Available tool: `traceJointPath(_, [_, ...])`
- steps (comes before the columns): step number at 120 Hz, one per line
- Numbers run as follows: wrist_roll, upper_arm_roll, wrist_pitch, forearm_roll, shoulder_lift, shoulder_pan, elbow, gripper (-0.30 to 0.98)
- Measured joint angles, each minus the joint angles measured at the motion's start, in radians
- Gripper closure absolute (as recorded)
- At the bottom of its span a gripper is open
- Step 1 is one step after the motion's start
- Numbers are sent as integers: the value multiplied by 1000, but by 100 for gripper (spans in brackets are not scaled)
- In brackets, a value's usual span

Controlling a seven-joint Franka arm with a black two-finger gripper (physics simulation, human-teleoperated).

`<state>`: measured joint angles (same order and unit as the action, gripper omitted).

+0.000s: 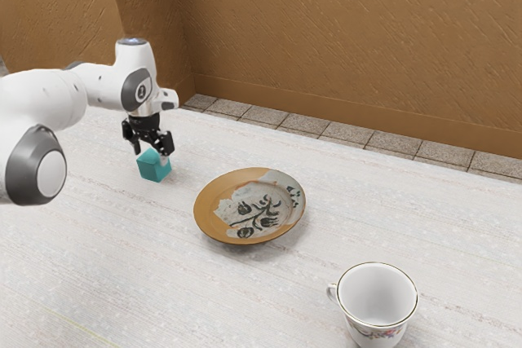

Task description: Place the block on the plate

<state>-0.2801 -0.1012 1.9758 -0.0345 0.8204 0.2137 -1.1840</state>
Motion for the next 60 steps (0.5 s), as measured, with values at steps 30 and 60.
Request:
traceJointPath(30, [3,0,69,45,56,29,24,0])
traceJointPath(60, [2,-10,96,88,73,29,24,11])
